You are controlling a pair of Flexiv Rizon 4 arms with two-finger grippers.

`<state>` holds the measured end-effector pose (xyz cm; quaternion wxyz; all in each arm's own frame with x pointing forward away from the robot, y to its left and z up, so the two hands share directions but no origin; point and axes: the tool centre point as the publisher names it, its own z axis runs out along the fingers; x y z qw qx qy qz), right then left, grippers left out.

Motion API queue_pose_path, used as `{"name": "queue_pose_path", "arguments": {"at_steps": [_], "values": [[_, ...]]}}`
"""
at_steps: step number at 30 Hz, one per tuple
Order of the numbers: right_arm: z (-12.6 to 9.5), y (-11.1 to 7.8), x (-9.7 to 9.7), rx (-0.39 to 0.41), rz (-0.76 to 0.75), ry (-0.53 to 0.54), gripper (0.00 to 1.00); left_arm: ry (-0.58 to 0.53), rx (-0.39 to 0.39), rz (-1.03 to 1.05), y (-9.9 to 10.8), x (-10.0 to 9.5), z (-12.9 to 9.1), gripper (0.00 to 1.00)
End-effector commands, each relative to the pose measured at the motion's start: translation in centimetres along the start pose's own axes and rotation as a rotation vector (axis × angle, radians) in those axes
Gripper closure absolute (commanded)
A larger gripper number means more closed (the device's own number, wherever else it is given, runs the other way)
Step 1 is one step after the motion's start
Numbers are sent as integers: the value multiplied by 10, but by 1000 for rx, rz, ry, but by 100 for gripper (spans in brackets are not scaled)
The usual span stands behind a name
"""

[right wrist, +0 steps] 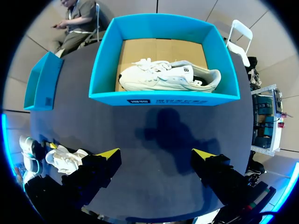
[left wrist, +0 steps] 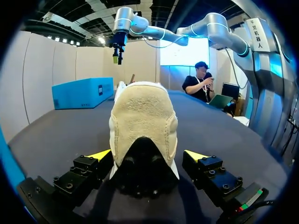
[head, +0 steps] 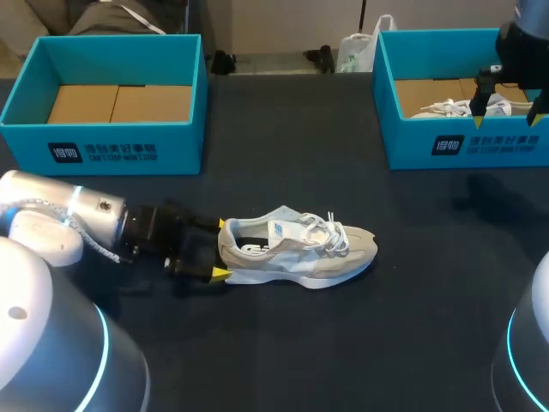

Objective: Take the shoe out of the shoebox, open the shoe tongue, remove and reinsert the insole, then place the shoe into the shoebox

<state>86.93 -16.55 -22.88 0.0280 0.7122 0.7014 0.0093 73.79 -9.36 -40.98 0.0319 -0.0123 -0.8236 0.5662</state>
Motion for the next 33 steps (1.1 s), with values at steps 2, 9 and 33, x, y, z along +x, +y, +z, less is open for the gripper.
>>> {"name": "queue_pose_path", "arguments": {"at_steps": [2, 9, 33], "values": [[0, 0, 0, -1, 1, -2, 0, 9, 2, -4, 0, -5, 13, 0], [0, 0, 0, -1, 1, -2, 0, 23, 8, -8, -4, -5, 22, 0], [0, 0, 0, -1, 1, -2, 0, 37, -18, -22, 4, 0, 35, 100]]}}
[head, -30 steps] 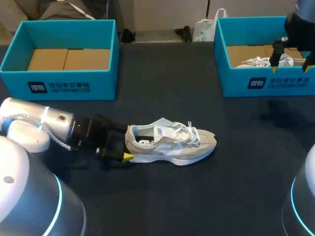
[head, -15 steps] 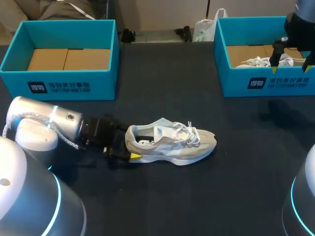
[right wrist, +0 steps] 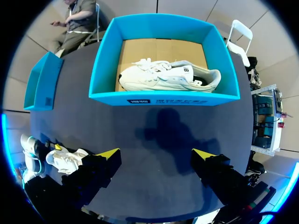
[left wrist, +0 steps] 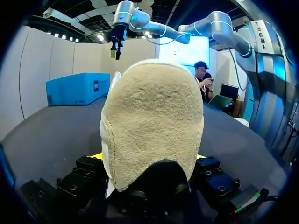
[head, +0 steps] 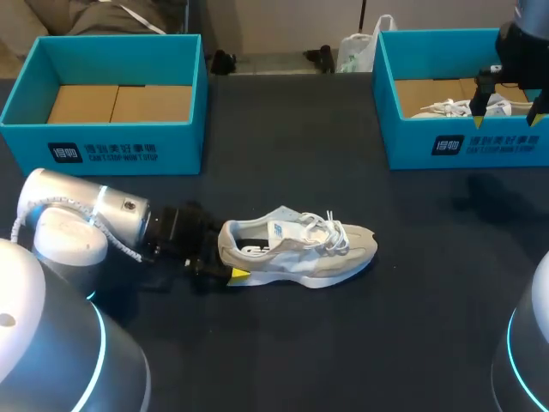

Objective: Take the shoe out of the shoebox, open the shoe tongue, remove and reinsert the insole, then place the shoe into the shoebox

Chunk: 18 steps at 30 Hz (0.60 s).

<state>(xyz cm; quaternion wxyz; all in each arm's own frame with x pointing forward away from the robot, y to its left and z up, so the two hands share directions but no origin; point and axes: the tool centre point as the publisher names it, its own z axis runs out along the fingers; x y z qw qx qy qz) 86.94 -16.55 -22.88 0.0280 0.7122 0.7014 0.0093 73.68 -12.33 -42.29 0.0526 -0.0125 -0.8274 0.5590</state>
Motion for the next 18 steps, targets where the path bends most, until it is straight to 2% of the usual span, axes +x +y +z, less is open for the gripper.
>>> {"name": "queue_pose_path", "arguments": {"at_steps": [1, 18], "values": [[0, 0, 0, -1, 1, -2, 0, 2, -2, 2, 1, 1, 2, 100], [0, 0, 0, -1, 1, -2, 0, 12, -7, 1, 0, 0, 1, 100]]}}
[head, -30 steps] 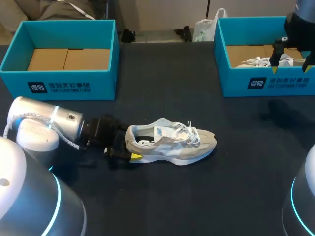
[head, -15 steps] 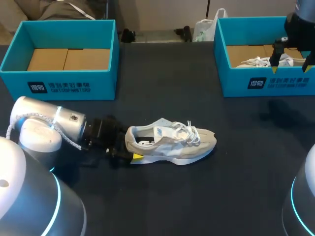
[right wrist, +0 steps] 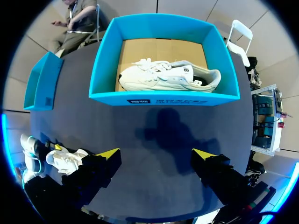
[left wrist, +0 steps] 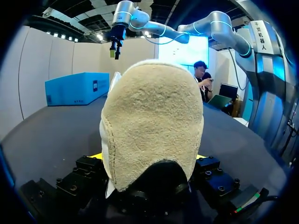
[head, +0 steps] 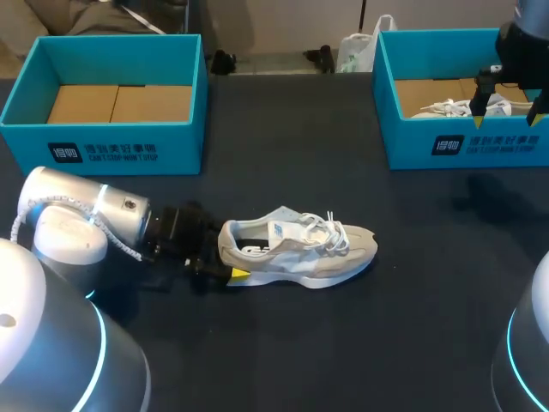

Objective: Take the shoe out of the shoebox, open the shoe tongue, remove and reinsert the insole, then place the shoe into the shoebox

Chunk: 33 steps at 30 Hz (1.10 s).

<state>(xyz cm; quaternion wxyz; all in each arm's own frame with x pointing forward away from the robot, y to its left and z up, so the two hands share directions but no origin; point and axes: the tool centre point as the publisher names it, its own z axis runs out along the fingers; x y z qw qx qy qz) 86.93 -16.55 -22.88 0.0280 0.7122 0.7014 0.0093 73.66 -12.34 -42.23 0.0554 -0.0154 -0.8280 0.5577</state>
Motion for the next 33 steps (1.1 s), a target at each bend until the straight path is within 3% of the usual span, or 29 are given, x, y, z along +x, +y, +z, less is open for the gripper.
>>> {"name": "queue_pose_path", "arguments": {"at_steps": [1, 22, 33], "values": [[0, 0, 0, -1, 1, -2, 0, 4, -4, 0, 1, 0, 1, 100], [0, 0, 0, -1, 1, -2, 0, 4, -4, 0, 1, 0, 1, 100], [-13, -32, 55, -38, 58, -41, 0, 4, -4, 0, 1, 0, 1, 100]]}}
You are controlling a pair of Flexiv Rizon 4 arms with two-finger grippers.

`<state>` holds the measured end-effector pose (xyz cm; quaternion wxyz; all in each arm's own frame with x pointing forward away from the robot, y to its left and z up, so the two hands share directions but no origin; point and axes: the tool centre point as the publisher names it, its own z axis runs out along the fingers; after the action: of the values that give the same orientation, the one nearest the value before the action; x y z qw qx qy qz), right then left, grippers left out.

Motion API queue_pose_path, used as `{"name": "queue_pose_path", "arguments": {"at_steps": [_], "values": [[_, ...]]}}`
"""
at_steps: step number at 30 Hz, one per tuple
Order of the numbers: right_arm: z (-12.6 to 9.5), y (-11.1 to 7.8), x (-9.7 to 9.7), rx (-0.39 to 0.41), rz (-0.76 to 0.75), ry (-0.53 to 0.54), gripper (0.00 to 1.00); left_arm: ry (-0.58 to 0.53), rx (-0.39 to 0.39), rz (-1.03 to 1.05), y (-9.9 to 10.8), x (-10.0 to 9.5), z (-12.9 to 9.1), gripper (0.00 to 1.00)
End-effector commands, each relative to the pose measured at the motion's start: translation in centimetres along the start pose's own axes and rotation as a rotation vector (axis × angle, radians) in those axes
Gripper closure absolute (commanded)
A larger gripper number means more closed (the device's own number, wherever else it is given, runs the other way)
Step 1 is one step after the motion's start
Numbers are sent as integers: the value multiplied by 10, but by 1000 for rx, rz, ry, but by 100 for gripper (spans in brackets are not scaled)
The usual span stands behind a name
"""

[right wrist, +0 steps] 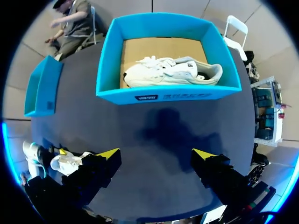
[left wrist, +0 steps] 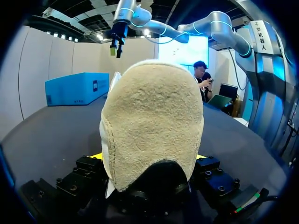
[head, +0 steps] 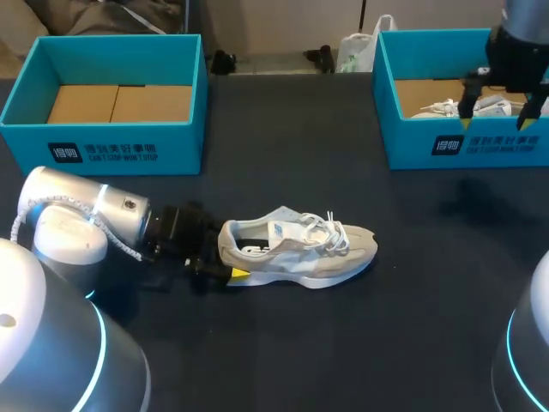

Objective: Take the shoe out of the shoebox, open the shoe tongue, remove and reinsert the insole, then place the shoe into the shoebox

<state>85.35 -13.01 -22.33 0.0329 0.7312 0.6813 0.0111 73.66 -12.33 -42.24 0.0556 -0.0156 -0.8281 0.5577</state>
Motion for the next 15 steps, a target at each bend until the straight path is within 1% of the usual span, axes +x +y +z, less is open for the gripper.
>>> {"name": "queue_pose_path", "arguments": {"at_steps": [1, 2, 4, 9, 11, 15], "values": [[-6, -21, 27, -26, -4, -49, 0, 4, -4, 0, 1, 0, 1, 100], [-6, -23, 32, -45, 7, -32, 0, 4, -4, 0, 1, 0, 1, 100], [-4, -30, 44, -28, 11, -42, 0, 4, -4, 0, 1, 0, 1, 100], [-1, -45, 72, -30, 10, -54, 0, 4, -4, 0, 1, 0, 1, 100], [-2, -51, 83, -48, 21, -46, 0, 4, -4, 0, 1, 0, 1, 100], [-4, -62, 108, -50, 25, -57, 0, 4, -4, 0, 1, 0, 1, 100]]}}
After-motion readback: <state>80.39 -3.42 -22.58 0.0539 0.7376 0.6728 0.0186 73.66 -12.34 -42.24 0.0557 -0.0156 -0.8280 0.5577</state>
